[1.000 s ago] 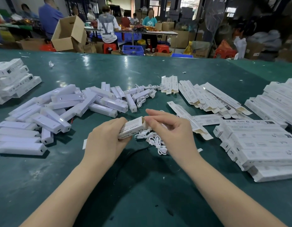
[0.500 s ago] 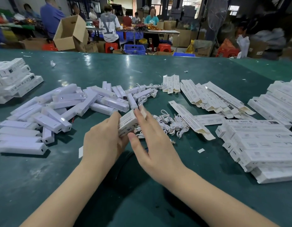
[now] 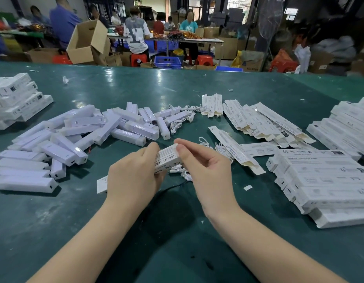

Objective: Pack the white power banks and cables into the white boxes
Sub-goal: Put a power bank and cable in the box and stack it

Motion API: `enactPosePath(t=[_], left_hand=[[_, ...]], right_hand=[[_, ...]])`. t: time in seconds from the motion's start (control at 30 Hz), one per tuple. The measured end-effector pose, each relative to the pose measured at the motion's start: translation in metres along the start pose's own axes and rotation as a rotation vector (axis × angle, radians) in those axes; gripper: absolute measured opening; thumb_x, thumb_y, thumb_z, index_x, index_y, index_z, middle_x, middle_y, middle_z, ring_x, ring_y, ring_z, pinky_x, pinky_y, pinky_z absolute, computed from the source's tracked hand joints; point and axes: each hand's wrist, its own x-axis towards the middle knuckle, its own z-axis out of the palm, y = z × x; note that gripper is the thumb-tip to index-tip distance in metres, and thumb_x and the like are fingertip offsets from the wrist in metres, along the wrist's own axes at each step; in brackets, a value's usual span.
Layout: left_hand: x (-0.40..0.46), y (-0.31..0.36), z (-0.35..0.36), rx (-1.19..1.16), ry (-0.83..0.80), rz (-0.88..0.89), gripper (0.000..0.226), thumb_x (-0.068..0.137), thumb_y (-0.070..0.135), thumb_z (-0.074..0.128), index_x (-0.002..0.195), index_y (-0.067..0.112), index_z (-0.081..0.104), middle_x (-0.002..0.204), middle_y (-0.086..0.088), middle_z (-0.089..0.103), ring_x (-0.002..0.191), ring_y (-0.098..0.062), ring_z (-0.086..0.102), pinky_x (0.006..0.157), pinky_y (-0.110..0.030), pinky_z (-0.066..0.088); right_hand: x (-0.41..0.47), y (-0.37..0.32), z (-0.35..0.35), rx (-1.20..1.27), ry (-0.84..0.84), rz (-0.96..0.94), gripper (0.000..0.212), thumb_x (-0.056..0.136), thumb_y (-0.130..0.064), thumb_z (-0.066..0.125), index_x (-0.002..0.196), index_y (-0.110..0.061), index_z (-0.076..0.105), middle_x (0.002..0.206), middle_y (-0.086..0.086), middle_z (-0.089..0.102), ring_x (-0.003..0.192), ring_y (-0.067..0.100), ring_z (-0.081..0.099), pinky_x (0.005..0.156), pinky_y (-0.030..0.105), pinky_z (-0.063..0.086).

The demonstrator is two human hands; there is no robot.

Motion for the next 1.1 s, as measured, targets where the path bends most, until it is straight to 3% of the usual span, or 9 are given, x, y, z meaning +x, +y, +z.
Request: enactPosePath(t=[0.2, 0.33, 0.6, 0.7, 0.77, 0.83, 0.9, 0.97, 1.1], left_hand=[[0.0, 0.0, -0.002, 0.012, -0.005, -0.007, 0.039, 0.054, 0.012, 0.088, 0.072, 0.009, 0.053, 0.056, -0.002, 0.053, 0.042, -0.029, 0.047, 0.043, -0.022, 0.024], [0.001, 0.0, -0.003, 0.041, -0.031, -0.012, 0.038, 0.057, 0.011, 0.087, 0.072, 0.01, 0.052, 0.056, -0.001, 0.051, 0.043, -0.028, 0.044, 0.045, -0.019, 0.013], [0.0, -0.001, -0.003, 0.051, -0.042, -0.02, 0.036, 0.057, 0.01, 0.085, 0.07, 0.011, 0.052, 0.056, 0.0, 0.052, 0.044, -0.028, 0.044, 0.045, -0.021, 0.018], [-0.001, -0.002, -0.002, 0.033, -0.031, -0.039, 0.037, 0.056, 0.007, 0.085, 0.07, 0.01, 0.051, 0.056, -0.001, 0.052, 0.044, -0.028, 0.044, 0.043, -0.022, 0.021], [-0.002, -0.002, -0.001, -0.011, -0.009, -0.064, 0.035, 0.056, 0.005, 0.083, 0.071, 0.009, 0.052, 0.056, -0.002, 0.053, 0.043, -0.028, 0.04, 0.043, -0.024, 0.025], [-0.003, -0.003, -0.002, -0.061, 0.007, -0.094, 0.031, 0.059, 0.002, 0.08, 0.074, 0.006, 0.053, 0.056, -0.004, 0.053, 0.045, -0.026, 0.033, 0.043, -0.026, 0.028], [-0.003, -0.004, -0.002, -0.103, -0.004, -0.123, 0.025, 0.063, 0.0, 0.073, 0.078, 0.006, 0.053, 0.058, -0.005, 0.054, 0.047, -0.029, 0.036, 0.043, -0.03, 0.034], [-0.003, -0.004, -0.002, -0.113, -0.005, -0.122, 0.022, 0.065, 0.0, 0.068, 0.08, 0.006, 0.053, 0.06, -0.007, 0.055, 0.047, -0.031, 0.04, 0.044, -0.032, 0.036], [-0.001, 0.003, -0.003, -0.141, -0.008, -0.035, 0.029, 0.063, 0.004, 0.077, 0.085, 0.005, 0.058, 0.065, -0.008, 0.061, 0.047, -0.034, 0.051, 0.047, -0.027, 0.029]], right_hand=[[0.003, 0.003, -0.002, 0.065, 0.049, 0.054, 0.013, 0.092, -0.011, 0.066, 0.099, -0.014, 0.077, 0.092, 0.0, 0.077, 0.087, 0.008, 0.072, 0.077, 0.018, 0.055], [0.002, 0.003, -0.002, 0.074, 0.043, 0.059, 0.013, 0.092, -0.011, 0.066, 0.1, -0.014, 0.076, 0.095, 0.0, 0.077, 0.091, 0.01, 0.072, 0.08, 0.019, 0.056], [0.002, 0.003, -0.005, -0.101, 0.003, -0.025, 0.016, 0.092, -0.01, 0.066, 0.104, -0.014, 0.077, 0.093, -0.006, 0.077, 0.083, 0.003, 0.069, 0.079, 0.019, 0.054], [-0.001, 0.004, -0.003, -0.166, -0.02, -0.053, 0.019, 0.095, -0.014, 0.062, 0.11, -0.019, 0.075, 0.093, -0.008, 0.077, 0.077, 0.012, 0.066, 0.086, 0.034, 0.055], [-0.006, 0.005, 0.002, -0.239, -0.096, -0.101, 0.027, 0.1, -0.023, 0.056, 0.124, -0.021, 0.067, 0.106, -0.021, 0.07, 0.093, -0.005, 0.063, 0.101, 0.027, 0.048], [-0.012, 0.008, 0.007, -0.32, -0.193, -0.132, 0.041, 0.098, -0.034, 0.05, 0.138, -0.024, 0.054, 0.138, -0.018, 0.052, 0.128, -0.013, 0.043, 0.109, 0.012, 0.032], [-0.016, 0.012, 0.011, -0.368, -0.256, -0.131, 0.054, 0.095, -0.04, 0.049, 0.147, -0.025, 0.043, 0.152, -0.013, 0.039, 0.139, -0.012, 0.028, 0.111, 0.011, 0.029], [-0.017, 0.014, 0.012, -0.398, -0.295, -0.141, 0.056, 0.096, -0.039, 0.049, 0.149, -0.027, 0.037, 0.148, -0.008, 0.047, 0.136, 0.0, 0.04, 0.111, 0.02, 0.035], [-0.009, 0.009, 0.007, -0.351, -0.205, -0.207, 0.033, 0.099, -0.019, 0.055, 0.13, -0.029, 0.052, 0.094, -0.024, 0.063, 0.087, -0.001, 0.061, 0.082, 0.014, 0.046]])
